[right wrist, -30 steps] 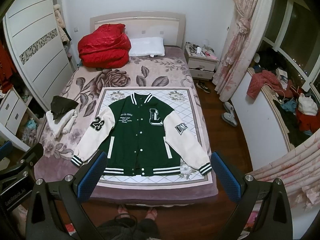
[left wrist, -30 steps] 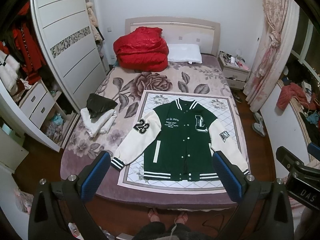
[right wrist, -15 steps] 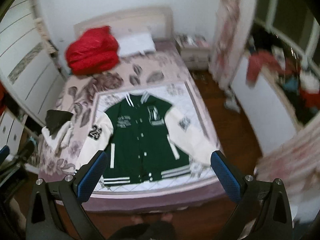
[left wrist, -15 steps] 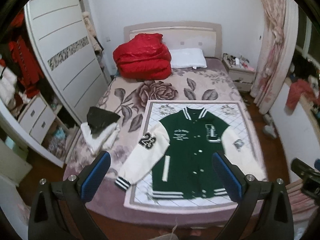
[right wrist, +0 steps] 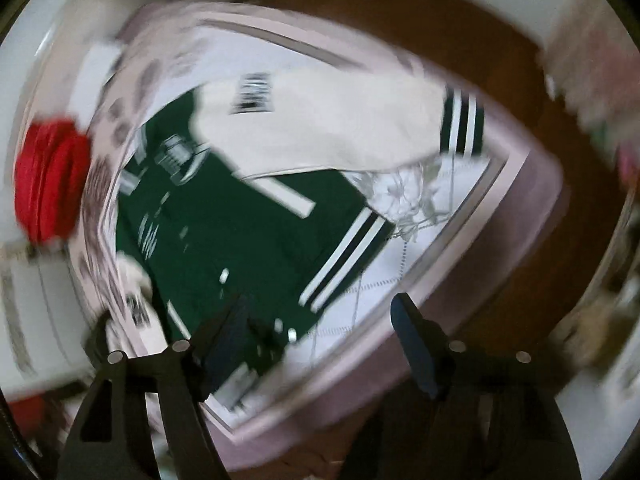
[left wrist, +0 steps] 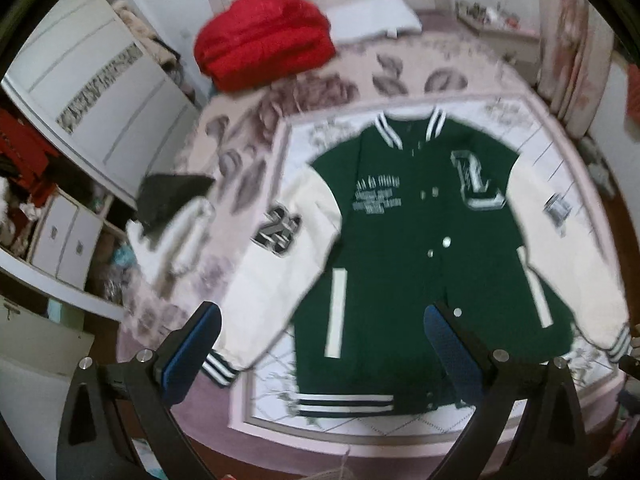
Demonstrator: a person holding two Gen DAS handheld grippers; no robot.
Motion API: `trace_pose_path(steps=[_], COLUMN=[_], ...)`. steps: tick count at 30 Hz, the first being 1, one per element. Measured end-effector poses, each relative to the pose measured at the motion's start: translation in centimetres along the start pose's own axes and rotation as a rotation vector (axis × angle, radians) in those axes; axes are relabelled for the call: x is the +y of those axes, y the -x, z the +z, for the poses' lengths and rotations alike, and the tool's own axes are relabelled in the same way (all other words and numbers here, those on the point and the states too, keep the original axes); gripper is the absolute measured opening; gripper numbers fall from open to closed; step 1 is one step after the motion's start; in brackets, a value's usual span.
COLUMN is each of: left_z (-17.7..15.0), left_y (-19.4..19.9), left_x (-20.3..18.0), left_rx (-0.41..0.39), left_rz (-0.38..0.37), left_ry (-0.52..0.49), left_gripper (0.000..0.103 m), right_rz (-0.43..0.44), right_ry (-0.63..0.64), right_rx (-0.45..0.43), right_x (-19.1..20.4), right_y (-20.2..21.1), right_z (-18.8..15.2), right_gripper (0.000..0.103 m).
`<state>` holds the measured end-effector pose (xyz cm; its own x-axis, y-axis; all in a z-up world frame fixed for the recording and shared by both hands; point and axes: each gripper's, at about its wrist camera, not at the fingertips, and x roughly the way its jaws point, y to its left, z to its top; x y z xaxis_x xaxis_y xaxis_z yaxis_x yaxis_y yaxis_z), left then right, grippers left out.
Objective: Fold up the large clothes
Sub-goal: 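Grasp the cream sleeve cuff with the right gripper and lift it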
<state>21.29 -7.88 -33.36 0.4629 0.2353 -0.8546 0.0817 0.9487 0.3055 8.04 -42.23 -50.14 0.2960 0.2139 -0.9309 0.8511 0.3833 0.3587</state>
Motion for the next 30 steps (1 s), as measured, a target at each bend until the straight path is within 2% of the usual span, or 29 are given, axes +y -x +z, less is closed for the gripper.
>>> trace_pose_path(steps=[3,6,8,9,10,11,14,15,16,17,18,19,20,23,26,28,30], left_z=[-0.5,-1.4,-1.6,-1.6,-1.6,-1.4,-0.7,-0.4,-0.1,0.2,0.6,1.2,1.7,3.4,5.3,6.1,6.7], left_y=[-6.5,-12.8,-16.2,-17.8,-19.0,-20.1,-22.2,-22.9,-23.6,-24.1,-24.6,-25.1,-25.3,-26.2,-28.0,-29.3,-30.3], left_x=[-3.1,-6.2,-8.0,-8.9,-9.6,-10.3,-11.9,-12.4,-12.8,-13.1,-13.3,-13.6,-13.8,-14.1,-14.0,-13.6,-13.0], left_rx=[0.078,0.150,0.198,0.218,0.230,0.235,0.216,0.215,0.216,0.220,0.223,0.221,0.212,0.202,0.219,0.243,0.259], left_rz=[0.014,0.033,0.038,0.036,0.033,0.022,0.008,0.002,0.001,0.000,-0.006,-0.009,-0.010,-0.011,-0.027,-0.051,-0.072], left_ry=[0.003,-0.005,-0.009,-0.009,-0.008,-0.005,-0.010,-0.013,-0.011,-0.008,-0.004,0.000,0.003,0.005,0.021,0.048,0.069], left_gripper=[0.103,0.103,0.103,0.103,0.103,0.103,0.103,0.103,0.103,0.103,0.103,0.103,0.103,0.103,0.103,0.103,0.103], right_rz=[0.080,0.141,0.171,0.209,0.220,0.227,0.237,0.250,0.267,0.261,0.244,0.234,0.208,0.181,0.170,0.148,0.132], right_ry=[-0.186,-0.348,-0.408,-0.421,-0.421,-0.413,-0.415,-0.411,-0.406,-0.397,-0.379,-0.357,-0.340,-0.309,-0.231,-0.135,0.006], right_rx=[-0.002,-0.042,-0.095,-0.136,-0.192,-0.235,-0.265,-0.273,-0.287,-0.306,-0.327,-0.347,-0.343,-0.401,-0.465,-0.503,-0.536], right_x=[-5.9,-10.3,-11.9,-12.3,-12.4,-12.5,-12.8,-12.8,-12.4,-12.0,-11.5,-10.7,-10.1,-7.0,-1.7,2.6,8.3], right_y=[-7.8,-13.3,-15.3,-15.9,-16.1,-16.3,-19.1,-20.2,-20.5,-20.8,-21.0,-20.9,-21.2,-19.8,-16.9,-13.6,-11.6], right_z=[3.8,6.1,7.4,8.0,8.6,9.1,10.7,11.1,11.4,11.6,11.8,11.8,12.0,12.2,12.8,14.0,13.3], right_gripper=[0.076,0.076,0.074,0.071,0.057,0.050,0.051,0.058,0.071,0.073,0.069,0.022,0.006,0.005,0.005,0.005,0.005])
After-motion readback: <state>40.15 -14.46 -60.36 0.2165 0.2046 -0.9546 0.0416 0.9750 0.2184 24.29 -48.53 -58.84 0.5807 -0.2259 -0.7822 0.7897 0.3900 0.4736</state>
